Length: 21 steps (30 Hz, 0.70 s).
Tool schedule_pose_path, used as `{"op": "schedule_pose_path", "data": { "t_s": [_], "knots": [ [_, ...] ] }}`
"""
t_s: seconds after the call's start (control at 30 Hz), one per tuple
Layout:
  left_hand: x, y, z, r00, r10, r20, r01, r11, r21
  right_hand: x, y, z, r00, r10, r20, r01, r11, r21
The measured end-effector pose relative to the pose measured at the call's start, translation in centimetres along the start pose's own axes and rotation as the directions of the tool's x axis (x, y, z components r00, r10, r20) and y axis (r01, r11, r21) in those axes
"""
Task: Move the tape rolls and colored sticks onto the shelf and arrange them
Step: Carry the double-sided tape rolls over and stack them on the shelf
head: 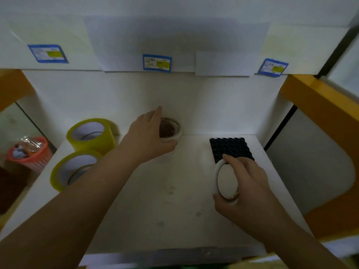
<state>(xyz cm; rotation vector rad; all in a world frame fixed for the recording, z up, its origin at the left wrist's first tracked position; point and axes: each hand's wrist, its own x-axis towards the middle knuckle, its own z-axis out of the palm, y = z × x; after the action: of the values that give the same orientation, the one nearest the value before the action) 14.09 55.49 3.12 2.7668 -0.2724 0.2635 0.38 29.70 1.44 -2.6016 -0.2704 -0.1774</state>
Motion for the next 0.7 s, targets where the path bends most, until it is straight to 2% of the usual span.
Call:
{"op": "schedule_pose_path", "data": {
  "t_s": [0.13,0.37,0.6,0.7],
  "knots": [
    [-2.4,-0.7,-0.3,0.995,0.001,-0.095,-0.004,0.999,-0.033,1.7,-1.1,0.2,1.0,-0.022,0.006,0.022,1.0,0.014],
    [-7.6,-1.3,-0.4,0.99,-0.03,-0.14,0.032,0.999,0.008,8.3,-4.8,0.1,0.993,-0.118,-0.016,0.119,0.993,0.02],
    [-9.9,-2.4,-0.5,0.996,0.022,-0.091,-0.017,0.998,0.058,16.7,-9.2,1.0,0.967,-0.212,0.143,0.227,0.969,-0.094],
    [-10.3,-1.9,-1.4,0.986,0.082,-0.148,-0.077,0.996,0.039,18.6,-10.0,2.0,0.952,-0.225,0.207,0.255,0.958,-0.134]
  ]
}}
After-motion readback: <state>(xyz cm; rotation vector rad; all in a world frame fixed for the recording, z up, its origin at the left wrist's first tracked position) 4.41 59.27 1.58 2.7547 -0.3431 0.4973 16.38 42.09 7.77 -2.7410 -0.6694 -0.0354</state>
